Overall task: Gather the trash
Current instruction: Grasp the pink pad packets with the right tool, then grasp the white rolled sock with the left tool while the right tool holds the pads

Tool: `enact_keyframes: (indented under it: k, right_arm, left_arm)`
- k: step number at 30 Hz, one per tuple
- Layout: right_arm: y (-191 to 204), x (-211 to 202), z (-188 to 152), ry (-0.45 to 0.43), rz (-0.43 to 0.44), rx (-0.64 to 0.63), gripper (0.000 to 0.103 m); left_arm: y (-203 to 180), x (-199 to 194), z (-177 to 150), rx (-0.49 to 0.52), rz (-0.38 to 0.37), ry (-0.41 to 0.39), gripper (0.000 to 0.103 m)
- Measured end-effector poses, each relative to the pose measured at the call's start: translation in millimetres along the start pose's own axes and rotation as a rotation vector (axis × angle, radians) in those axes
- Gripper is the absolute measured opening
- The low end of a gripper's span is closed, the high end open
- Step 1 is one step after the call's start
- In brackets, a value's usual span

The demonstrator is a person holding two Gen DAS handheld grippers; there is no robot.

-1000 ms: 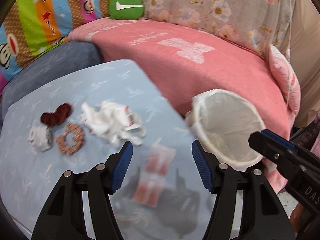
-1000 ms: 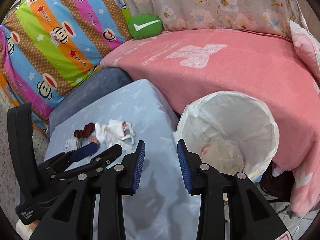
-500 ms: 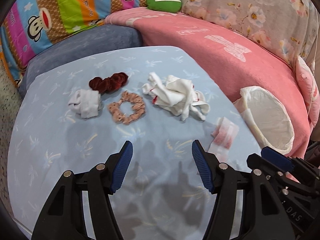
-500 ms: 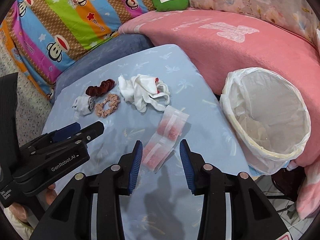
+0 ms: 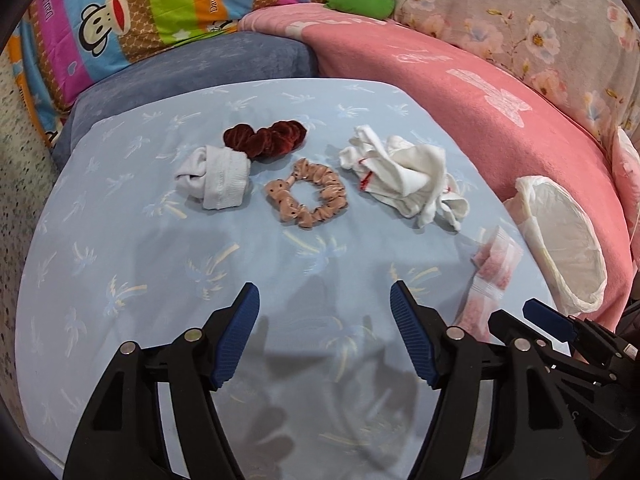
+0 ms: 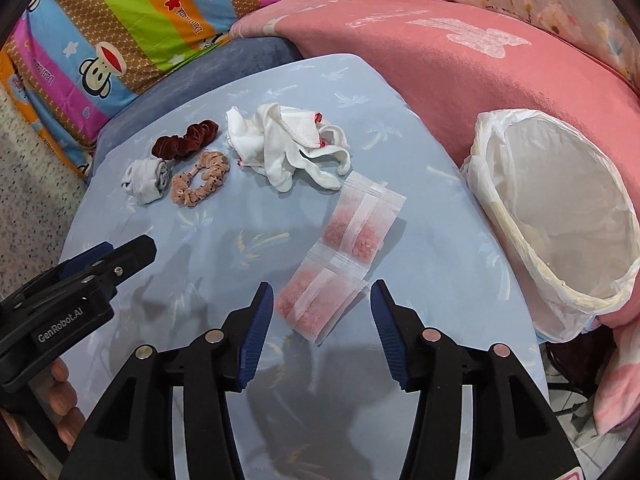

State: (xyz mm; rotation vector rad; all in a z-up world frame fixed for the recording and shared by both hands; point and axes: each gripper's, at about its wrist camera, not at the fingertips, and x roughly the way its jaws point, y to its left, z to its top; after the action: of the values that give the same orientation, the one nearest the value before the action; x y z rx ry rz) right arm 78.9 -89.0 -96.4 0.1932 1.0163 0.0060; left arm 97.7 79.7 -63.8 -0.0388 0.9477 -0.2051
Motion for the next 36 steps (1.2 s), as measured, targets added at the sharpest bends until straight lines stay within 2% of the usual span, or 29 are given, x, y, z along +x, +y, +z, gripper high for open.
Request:
enact_keyframes:
  k: [7, 11, 14, 15, 16, 26, 32, 35, 36]
  right_arm:
    - [2, 20, 3, 0.029, -0.009, 0.008, 0.053]
    - [7, 33, 4, 0.052, -0.007, -0.003, 0.052]
    - [10, 38, 4, 0.047, -0.013, -0.013, 0.034]
    - [11, 39, 5, 0.048, -0.006, -0.014, 0.023]
    - [12, 39, 7, 0.051, 0.006, -0.01, 0.018]
    - [45, 11, 44, -0.049, 0.09, -0.043, 0.017]
    - [63, 7, 60, -0.07, 0.132, -0.063, 0.017]
    - [69, 5, 64, -0.077, 0.144, -0.07, 0.017]
    - [70, 5, 65, -0.079, 0.146, -0.072, 0.017]
  left_arm:
    - [23, 8, 6, -0.042, 0.031, 0.002, 0.077]
    - [42, 16, 13, -0.079, 0.059, 0.004, 0.078]
    - [56, 22, 21, -0.109, 0.07, 0.006, 0.078]
    - [60, 24, 24, -0.117, 0.075, 0.005, 0.078]
    - [63, 26, 26, -0.123, 0.078, 0.004, 0.078]
    - [89, 52, 60, -0.194, 0.083, -0.011, 0.078]
    - [93, 67, 74, -0.213, 0.076, -0.007, 0.078]
    - [92, 74, 74, -0.213, 0.047, 0.011, 0.065]
    - [92, 75, 74, -0.217, 0.03, 0.02, 0.056]
